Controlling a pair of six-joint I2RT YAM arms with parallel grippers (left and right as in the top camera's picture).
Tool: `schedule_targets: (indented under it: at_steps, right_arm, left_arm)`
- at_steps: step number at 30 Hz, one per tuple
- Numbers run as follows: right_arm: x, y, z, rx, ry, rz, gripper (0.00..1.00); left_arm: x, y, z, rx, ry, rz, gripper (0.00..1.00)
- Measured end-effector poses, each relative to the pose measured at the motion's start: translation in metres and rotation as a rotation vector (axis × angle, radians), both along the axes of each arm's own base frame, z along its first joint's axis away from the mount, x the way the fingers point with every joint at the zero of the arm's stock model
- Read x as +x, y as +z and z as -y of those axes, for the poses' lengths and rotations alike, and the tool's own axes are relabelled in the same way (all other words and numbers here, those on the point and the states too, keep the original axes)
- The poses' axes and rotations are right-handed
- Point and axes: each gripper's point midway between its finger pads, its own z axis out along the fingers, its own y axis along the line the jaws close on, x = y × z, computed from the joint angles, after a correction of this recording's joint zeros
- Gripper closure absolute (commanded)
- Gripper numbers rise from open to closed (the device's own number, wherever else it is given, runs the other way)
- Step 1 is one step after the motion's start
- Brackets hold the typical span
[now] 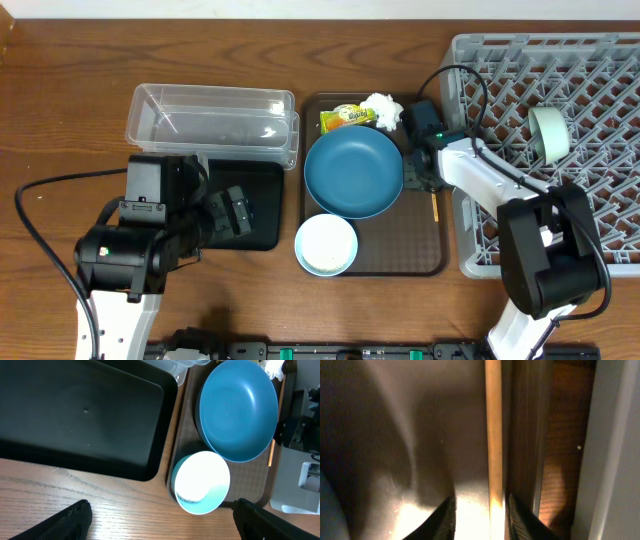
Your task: Sort waste into correct bins and load items into the dishwasher rack
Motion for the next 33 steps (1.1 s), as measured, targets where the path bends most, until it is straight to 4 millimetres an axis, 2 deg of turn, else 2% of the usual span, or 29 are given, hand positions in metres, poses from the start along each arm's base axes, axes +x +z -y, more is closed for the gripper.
schedule_targets:
  at_steps: [2, 11, 14, 17, 21, 22, 24, 25, 27, 31, 32, 33]
  right_arm:
    - [0.001, -0.001, 0.001, 0.006, -0.005, -0.004, 0.99]
    - [-0.008, 0.002, 0.006, 0.010, -0.009, -0.047, 0.99]
    - [-0.012, 0.013, 0.007, 0.023, -0.005, -0.049, 0.99]
    - [-0.006, 0.050, 0.006, 0.068, 0.026, 0.038, 0.99]
    - [0.009, 0.128, 0.016, 0.107, 0.063, 0.256, 0.99]
    - [0.011, 0.143, 0.021, 0.104, 0.065, 0.297, 0.99]
    - [0.016, 0.164, 0.035, 0.082, 0.067, 0.359, 0.99]
    - [0.017, 0.168, 0.042, 0.067, 0.072, 0.371, 0.99]
    - [0.021, 0.168, 0.061, 0.033, 0.075, 0.368, 0.99]
    - [0.027, 0.146, 0.087, 0.003, 0.093, 0.306, 0.99]
    - [0.028, 0.139, 0.089, 0.009, 0.102, 0.285, 0.93]
    - [0.028, 0.133, 0.089, 0.015, 0.111, 0.270, 0.77]
  left_arm:
    - [0.000, 0.000, 0.000, 0.000, 0.000, 0.000, 0.08]
    - [0.000, 0.000, 0.000, 0.000, 0.000, 0.000, 0.08]
    - [0.000, 0.000, 0.000, 0.000, 0.000, 0.000, 0.08]
    - [0.000, 0.000, 0.000, 0.000, 0.000, 0.000, 0.08]
    - [0.000, 0.000, 0.000, 0.000, 0.000, 0.000, 0.08]
    - [0.000, 0.000, 0.000, 0.000, 0.000, 0.000, 0.08]
    - [0.000, 0.000, 0.000, 0.000, 0.000, 0.000, 0.08]
    - [0.000, 0.000, 0.000, 0.000, 0.000, 0.000, 0.08]
    - [0.000, 0.000, 0.000, 0.000, 0.000, 0.000, 0.08]
    - [0.000, 0.000, 0.000, 0.000, 0.000, 0.000, 0.08]
    - [0.000, 0.000, 0.000, 0.000, 0.000, 0.000, 0.08]
    - [0.000, 0.000, 0.000, 0.000, 0.000, 0.000, 0.08]
